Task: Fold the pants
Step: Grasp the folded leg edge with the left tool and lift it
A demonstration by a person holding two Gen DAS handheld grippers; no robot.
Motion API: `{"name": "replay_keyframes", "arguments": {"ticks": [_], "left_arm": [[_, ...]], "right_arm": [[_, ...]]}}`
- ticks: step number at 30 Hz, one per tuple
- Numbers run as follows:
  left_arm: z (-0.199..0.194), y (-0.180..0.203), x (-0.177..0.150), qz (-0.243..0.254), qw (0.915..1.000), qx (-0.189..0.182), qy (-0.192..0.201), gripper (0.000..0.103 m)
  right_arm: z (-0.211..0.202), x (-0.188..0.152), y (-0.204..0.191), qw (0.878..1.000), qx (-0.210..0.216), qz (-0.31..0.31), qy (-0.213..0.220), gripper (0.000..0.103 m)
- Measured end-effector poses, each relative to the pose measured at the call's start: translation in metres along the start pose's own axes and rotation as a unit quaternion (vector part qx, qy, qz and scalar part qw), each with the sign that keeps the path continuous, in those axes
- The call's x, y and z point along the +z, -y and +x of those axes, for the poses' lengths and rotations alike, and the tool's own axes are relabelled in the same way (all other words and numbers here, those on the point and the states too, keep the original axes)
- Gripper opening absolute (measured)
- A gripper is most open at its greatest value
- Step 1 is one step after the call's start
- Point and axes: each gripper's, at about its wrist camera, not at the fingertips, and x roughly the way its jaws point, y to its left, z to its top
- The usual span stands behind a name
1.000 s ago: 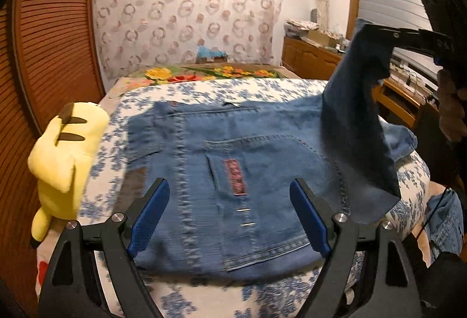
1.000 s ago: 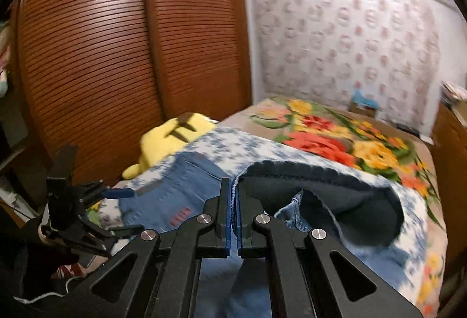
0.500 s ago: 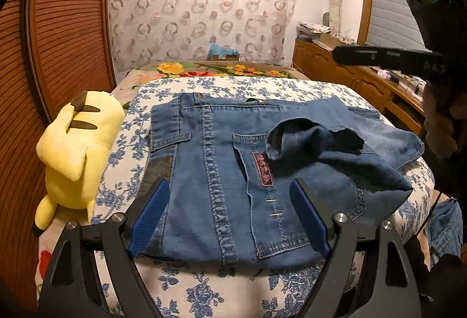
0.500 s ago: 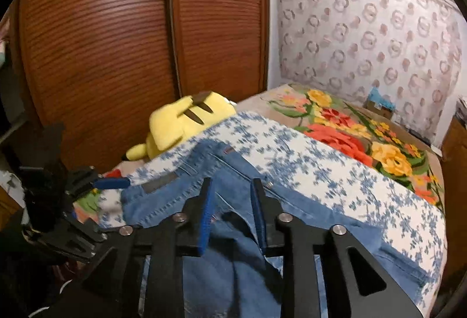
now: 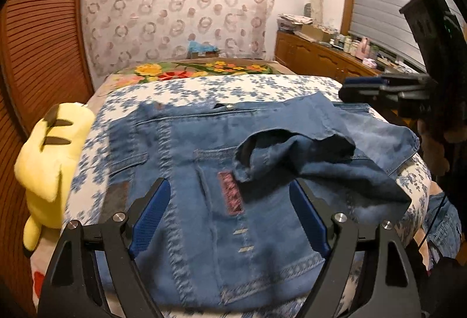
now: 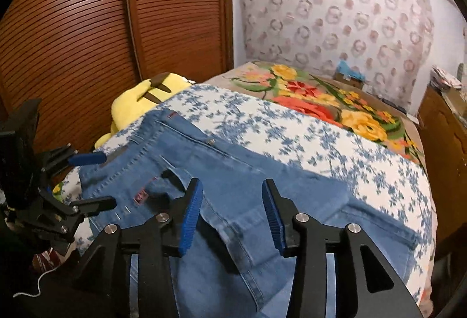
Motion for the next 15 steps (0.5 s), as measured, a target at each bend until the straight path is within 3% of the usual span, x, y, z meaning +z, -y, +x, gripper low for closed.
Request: {"name": "replay_keyframes", "arguments": {"ticks": [2,4,6,11,15], "left_arm": [[0.007,0.004,0.006,0.006,0.9999,-0.014,-0.005,0.075],[0.017,0.006,0.011,0.006,0.9994,-0.028,-0.018,0.059],[0.027,0.009,0.015,0.006,0.9987,-0.041,-0.029,0.049],[0.043,0.015,0.018,0.019,0.9981,-0.038,-0.043,0.04],[0.049,0.016,0.02,0.019,0.998,-0.039,-0.045,0.026]], "right_arm": [[0.002,-0.003,-0.001,1.0,-0.006,0.005,-0.006,0.047],[0.004,-0.007,-0.003,1.0,-0.016,0.009,-0.011,0.047],[0.004,-0.009,-0.005,1.0,-0.025,0.01,-0.013,0.047],[0.006,-0.017,-0.018,0.999,-0.02,0.022,-0.03,0.049],[0.014,-0.027,-0.021,0.998,-0.014,0.027,-0.054,0.049]]}}
